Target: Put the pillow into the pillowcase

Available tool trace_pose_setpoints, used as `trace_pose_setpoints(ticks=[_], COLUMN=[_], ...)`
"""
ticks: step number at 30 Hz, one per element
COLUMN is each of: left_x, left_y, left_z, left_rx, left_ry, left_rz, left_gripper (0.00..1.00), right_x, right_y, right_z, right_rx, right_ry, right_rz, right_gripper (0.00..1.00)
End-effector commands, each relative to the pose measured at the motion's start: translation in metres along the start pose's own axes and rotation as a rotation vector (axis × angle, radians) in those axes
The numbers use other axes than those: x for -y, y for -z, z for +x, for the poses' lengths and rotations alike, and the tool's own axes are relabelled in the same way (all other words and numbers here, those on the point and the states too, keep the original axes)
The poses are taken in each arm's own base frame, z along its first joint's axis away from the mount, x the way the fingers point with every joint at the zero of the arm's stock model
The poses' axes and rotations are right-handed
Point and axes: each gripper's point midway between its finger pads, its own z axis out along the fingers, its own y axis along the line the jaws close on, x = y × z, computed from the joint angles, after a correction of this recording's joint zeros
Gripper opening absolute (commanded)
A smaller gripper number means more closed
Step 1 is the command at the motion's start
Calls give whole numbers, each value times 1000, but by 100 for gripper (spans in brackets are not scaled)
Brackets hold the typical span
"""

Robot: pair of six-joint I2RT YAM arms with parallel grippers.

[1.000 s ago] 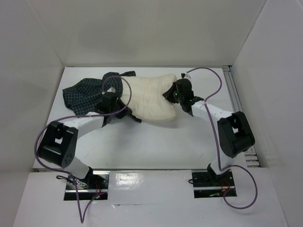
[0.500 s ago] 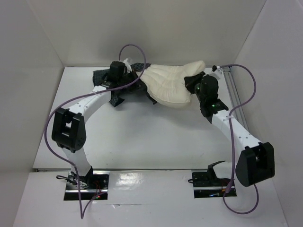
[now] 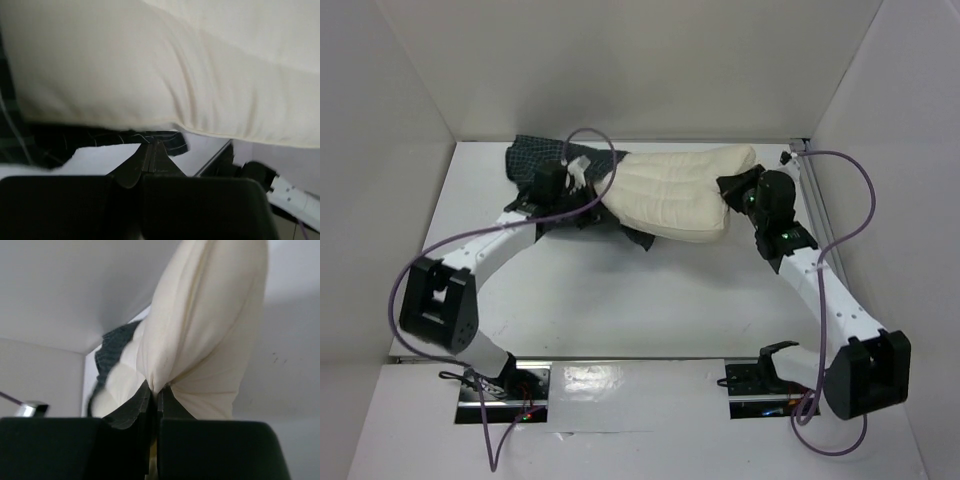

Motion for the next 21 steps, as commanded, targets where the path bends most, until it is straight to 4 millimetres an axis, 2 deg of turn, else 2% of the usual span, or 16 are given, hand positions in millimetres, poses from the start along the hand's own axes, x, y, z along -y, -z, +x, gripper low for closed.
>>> trace_pose_setpoints(ticks=[1, 2, 3, 4, 6, 8, 10, 11, 14, 15, 17, 18, 19, 21], left_x=[-2, -25, -36, -45, -62, -62, -55, -48, -29, -18, -3, 3, 17, 9], left_y=[18, 16, 16, 18, 20, 21, 25, 26, 34, 41, 55, 62, 73, 87], left_z=[52, 76, 84, 88, 107, 110, 115, 117, 114, 107, 87, 76, 60, 22], left_rx=[-67, -115, -130, -129, -157, -151, -162, -171, -207, -211, -152, -124, -85, 45], left_ry=[-47, -41, -24, -23, 2, -6, 1, -8, -70, -85, -170, -192, -219, -237], left_rz=[52, 14, -15, -35, -71, -54, -12, 8, 54, 53, 31, 5, -14, -156], left_gripper=[0, 0, 0, 0, 0, 0, 0, 8, 62, 67, 66, 55, 47, 29], right_x=[-19, -12, -6, 8, 20, 36, 45, 55, 65, 63, 65, 62, 67, 62], right_y=[24, 24, 24, 26, 27, 29, 27, 25, 21, 19, 17, 17, 16, 15], right_z=[17, 27, 38, 59, 79, 99, 104, 110, 114, 109, 108, 105, 109, 105], right_rx=[-60, -85, -123, -182, -236, -278, -283, -290, -292, -278, -273, -272, -284, -277], right_ry=[-49, -59, -85, -96, -115, -113, -103, -102, -79, -64, -37, -28, -18, -6], right_rz=[-131, -129, -121, -109, -94, -69, -46, -15, 21, 17, 27, 24, 39, 27], right_gripper=[0, 0, 0, 0, 0, 0, 0, 0, 0, 0, 0, 0, 0, 0])
